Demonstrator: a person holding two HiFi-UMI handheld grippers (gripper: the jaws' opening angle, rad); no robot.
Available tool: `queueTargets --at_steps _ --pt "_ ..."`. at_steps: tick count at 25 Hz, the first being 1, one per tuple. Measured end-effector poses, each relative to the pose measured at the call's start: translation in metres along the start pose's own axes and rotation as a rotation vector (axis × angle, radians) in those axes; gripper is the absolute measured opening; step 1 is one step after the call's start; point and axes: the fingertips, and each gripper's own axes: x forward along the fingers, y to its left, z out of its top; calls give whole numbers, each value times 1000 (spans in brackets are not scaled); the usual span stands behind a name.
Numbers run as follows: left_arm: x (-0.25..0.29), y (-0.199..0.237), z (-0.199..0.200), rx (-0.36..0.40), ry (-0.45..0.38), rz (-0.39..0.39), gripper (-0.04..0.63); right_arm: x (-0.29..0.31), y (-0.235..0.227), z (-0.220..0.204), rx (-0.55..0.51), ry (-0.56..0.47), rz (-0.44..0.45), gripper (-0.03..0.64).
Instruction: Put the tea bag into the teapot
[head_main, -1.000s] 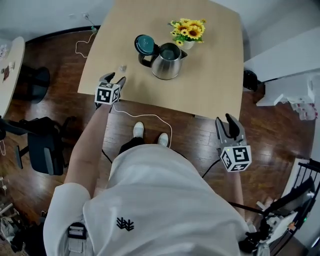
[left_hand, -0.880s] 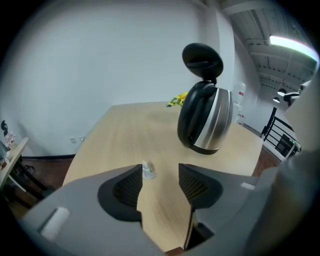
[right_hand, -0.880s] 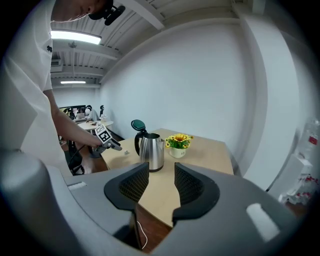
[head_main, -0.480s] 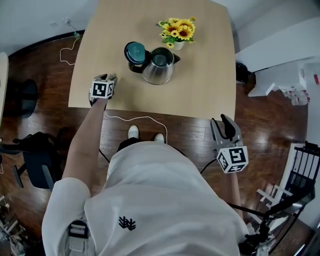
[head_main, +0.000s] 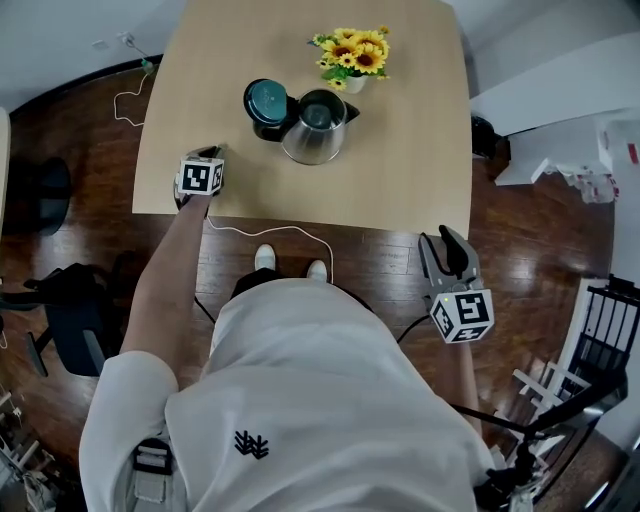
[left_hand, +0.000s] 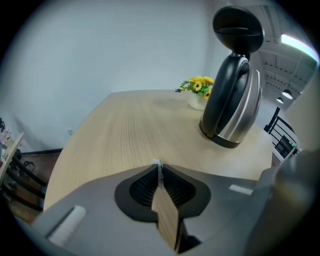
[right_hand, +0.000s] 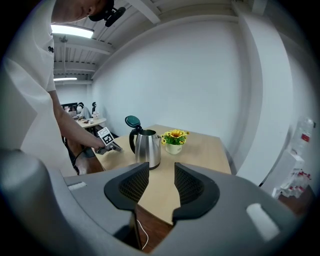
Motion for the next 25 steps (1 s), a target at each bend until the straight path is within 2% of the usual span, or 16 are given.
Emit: queueTargets --at_steps 5,10,16,21,25 --pt "-24 -10 15 50 -63 -10 25 7 -4 -2 3 1 9 156" --pt "-67 -37 37 131 -153 -44 23 18 0 -2 -4 0 51 156" --pt "-132 -101 78 263 -285 -115 23 36 8 -7 -22 37 127 156" --pt "-178 -153 112 320 -383 -186 23 54 18 -8 -59 64 179 156" --pt "-195 -195 141 355 -439 -261 23 63 23 -7 -95 77 203 156"
